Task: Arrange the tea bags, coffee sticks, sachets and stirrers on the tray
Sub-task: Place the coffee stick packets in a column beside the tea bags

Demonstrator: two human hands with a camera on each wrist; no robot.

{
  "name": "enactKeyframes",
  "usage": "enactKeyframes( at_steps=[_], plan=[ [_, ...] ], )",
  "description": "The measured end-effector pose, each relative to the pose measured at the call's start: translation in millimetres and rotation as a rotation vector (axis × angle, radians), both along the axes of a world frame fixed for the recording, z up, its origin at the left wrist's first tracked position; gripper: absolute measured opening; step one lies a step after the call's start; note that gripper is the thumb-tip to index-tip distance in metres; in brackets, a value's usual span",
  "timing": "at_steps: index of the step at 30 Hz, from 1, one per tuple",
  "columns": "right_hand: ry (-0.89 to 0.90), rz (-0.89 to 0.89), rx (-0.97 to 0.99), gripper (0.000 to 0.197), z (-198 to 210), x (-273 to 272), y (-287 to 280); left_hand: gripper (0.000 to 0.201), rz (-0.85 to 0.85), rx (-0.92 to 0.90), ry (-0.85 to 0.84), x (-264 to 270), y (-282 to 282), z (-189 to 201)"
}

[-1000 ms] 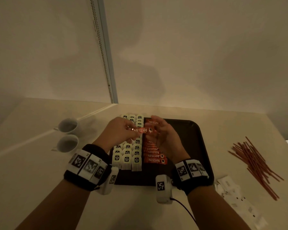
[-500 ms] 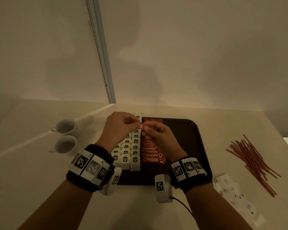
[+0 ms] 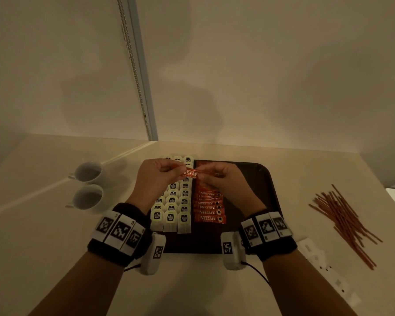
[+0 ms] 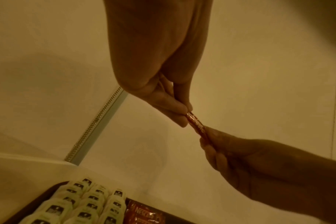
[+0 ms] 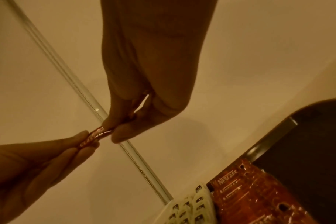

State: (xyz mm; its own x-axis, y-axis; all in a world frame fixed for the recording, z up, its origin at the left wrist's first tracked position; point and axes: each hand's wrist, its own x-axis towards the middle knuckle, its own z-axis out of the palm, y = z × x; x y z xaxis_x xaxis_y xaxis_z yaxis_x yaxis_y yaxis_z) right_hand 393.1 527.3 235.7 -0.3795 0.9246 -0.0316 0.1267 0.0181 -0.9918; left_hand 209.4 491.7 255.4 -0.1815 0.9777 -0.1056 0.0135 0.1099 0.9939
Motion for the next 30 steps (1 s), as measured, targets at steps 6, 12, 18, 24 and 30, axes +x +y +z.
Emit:
enactKeyframes(
  at_steps=[6,12,18,24,30],
  plan=[
    [-0.506,0.069,0.048,0.013,-28,38,2,0.032,-0.243,-0.229,0.203,-21,-24,-15],
    [-0.725,0.123,-0.126,0.015,-90,61,-27,0.012,-0.305,-0.414,0.331,-72,-85,-52],
    [-0.725,-0.001,-0.109,0.011,-116,52,-35,0.012,-0.168,-0.568,0.274,-106,-137,-77],
    [-0.804,-0.137,-0.094,0.016,-134,48,-30,0.010,-0.074,-0.581,0.246,-123,-154,-88],
    [-0.832,-0.180,-0.049,0.021,-141,46,-29,0.039,-0.144,-0.274,0.529,-83,-117,-84]
  ],
)
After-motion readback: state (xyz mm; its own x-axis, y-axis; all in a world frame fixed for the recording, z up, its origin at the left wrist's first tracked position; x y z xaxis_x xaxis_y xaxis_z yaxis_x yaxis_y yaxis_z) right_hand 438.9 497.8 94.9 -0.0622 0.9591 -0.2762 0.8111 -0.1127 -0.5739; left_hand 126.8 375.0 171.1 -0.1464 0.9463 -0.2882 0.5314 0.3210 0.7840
